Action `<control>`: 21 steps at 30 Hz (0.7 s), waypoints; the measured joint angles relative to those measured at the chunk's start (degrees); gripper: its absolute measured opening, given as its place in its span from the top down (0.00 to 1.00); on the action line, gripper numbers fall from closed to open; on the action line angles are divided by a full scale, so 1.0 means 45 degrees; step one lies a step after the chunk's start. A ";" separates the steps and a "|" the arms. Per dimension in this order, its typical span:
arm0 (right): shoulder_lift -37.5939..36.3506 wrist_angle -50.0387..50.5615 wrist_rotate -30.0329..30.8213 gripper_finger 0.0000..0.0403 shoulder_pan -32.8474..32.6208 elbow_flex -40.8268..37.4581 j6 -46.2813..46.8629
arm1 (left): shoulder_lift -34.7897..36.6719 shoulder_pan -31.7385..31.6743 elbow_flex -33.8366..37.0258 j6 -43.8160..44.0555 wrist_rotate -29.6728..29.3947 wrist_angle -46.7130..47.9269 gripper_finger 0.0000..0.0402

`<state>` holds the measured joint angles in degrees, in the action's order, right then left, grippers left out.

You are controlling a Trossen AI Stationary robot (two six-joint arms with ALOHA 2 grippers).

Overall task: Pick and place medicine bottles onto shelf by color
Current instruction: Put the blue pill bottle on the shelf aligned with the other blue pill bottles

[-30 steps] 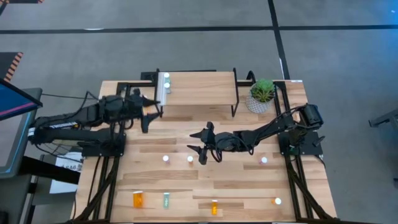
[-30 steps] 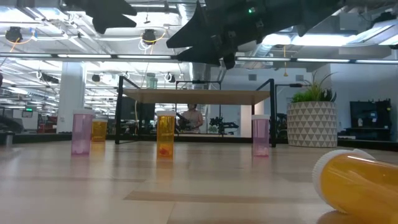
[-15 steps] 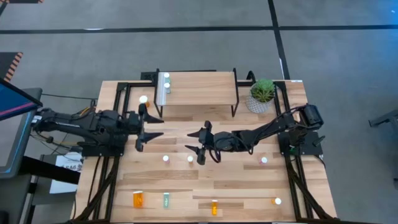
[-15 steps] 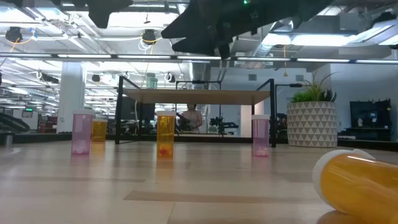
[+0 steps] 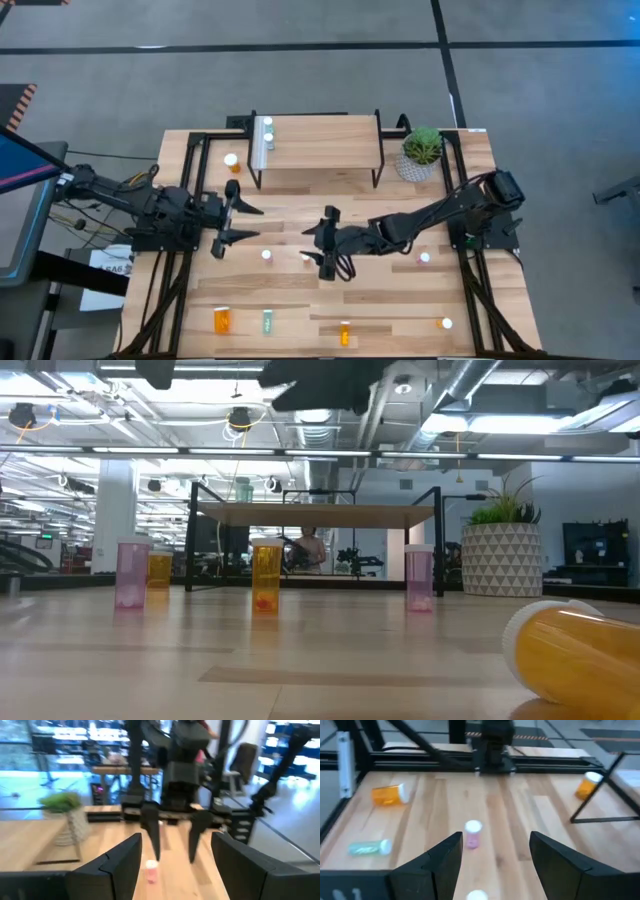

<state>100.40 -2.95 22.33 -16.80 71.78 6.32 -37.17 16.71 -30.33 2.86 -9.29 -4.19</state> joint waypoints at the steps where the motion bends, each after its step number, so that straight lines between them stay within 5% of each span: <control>1: -0.0007 0.0183 0.0005 0.37 -0.0126 0.0012 0.0111 | -0.0086 0.0204 0.0000 0.0082 0.0042 0.0064 0.44; 12: 0.0006 0.0187 0.0789 0.37 -0.1457 -0.0002 0.0706 | -0.2375 0.3259 0.0000 0.2119 -0.0770 0.1008 0.44; 21: 0.0006 0.1200 0.1846 0.37 -0.1879 -0.0002 0.1360 | -0.4897 0.4272 -0.0005 0.5206 -0.1062 0.1083 0.44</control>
<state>100.42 2.45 30.63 -25.26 71.77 12.44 -59.21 35.94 -30.35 26.29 -14.07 0.69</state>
